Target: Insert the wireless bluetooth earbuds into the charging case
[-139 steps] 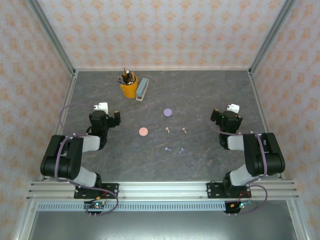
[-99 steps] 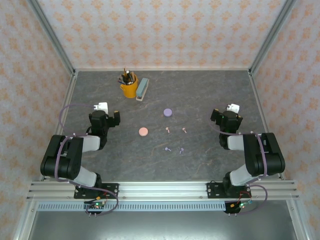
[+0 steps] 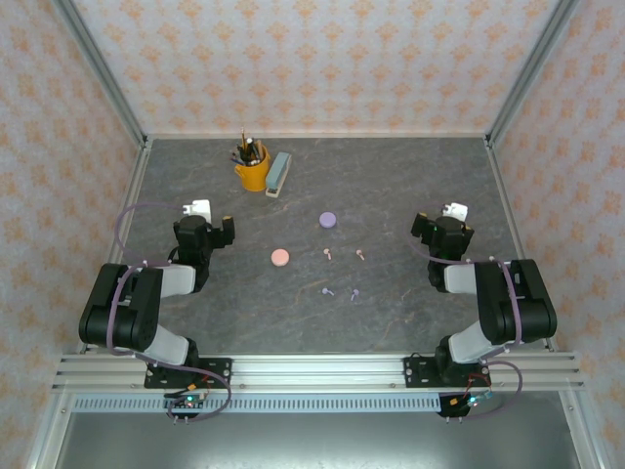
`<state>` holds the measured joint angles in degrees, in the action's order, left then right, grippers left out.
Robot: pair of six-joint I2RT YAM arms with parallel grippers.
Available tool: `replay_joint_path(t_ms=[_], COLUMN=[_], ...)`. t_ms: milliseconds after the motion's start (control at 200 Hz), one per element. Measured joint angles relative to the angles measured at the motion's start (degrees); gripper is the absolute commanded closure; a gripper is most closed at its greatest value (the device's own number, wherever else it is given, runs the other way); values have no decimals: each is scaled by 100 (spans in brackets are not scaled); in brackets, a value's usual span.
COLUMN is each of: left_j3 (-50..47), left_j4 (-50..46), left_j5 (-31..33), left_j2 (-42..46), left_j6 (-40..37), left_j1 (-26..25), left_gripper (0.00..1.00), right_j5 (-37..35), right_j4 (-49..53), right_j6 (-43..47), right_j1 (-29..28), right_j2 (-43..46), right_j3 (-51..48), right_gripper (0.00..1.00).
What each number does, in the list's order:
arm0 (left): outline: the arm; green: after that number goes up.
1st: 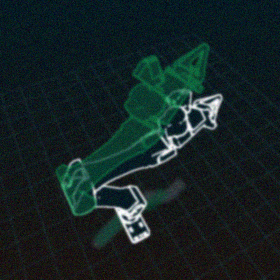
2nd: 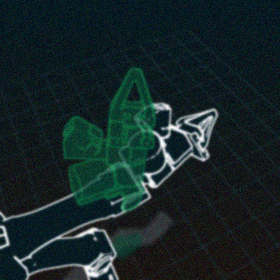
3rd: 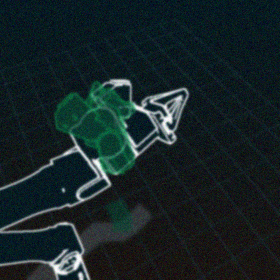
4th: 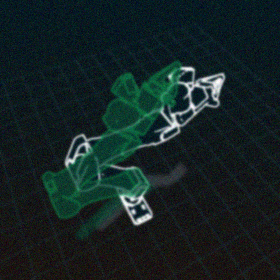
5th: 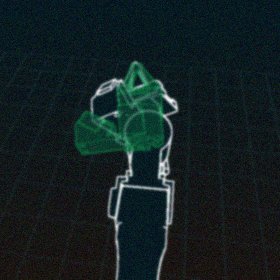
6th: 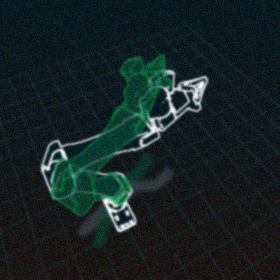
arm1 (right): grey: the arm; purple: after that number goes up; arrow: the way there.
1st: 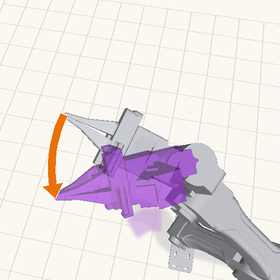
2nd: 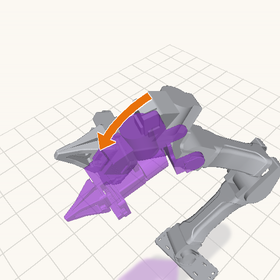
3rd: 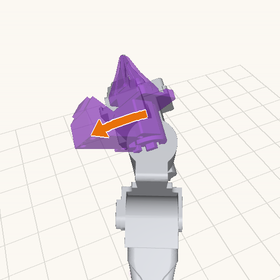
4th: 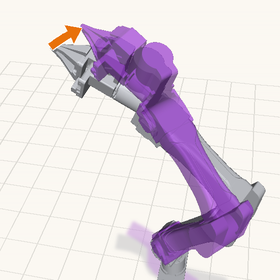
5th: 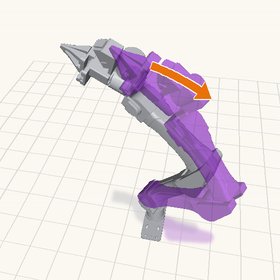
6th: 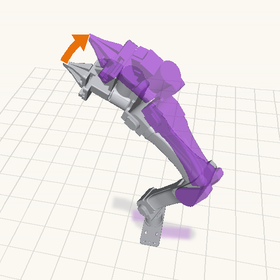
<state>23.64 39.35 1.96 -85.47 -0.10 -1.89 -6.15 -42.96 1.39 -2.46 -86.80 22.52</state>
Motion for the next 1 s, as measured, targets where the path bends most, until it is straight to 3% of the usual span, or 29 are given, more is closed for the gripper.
replay_joint_path(t_ms=[225, 315, 480, 651, 756, 1001], left_j3=[90, 688, 2402, 3517, 3698, 3842], left_j4=[-151, -1056, -2855, -4483, -5169, -6260], left_j5=[7, 140, 496, 531, 337, -116], left_j2=[7, 26, 24, 24, 35, 109], left_j6=[0, 26, 575, 1674, 2277, 3200], left_j1=[-2, -39, -66, -76, -120, -251], left_gripper=[0, 0, 0, 1, 1, 1], right_j5=[-76, -232, -503, 278, 748, 1054], right_j4=[448, 1388, 3309, 4929, 5893, 7672], right_j6=[-22, -190, -1287, -1965, -2223, -2747], right_j1=[0, 2, 2, -57, -542, -2656], right_j2=[210, 789, 1696, 1513, 1128, -249], right_j3=[118, 538, 2079, 3368, 3823, 5285], right_gripper=[0, 0, 0, 7, 9, 12])
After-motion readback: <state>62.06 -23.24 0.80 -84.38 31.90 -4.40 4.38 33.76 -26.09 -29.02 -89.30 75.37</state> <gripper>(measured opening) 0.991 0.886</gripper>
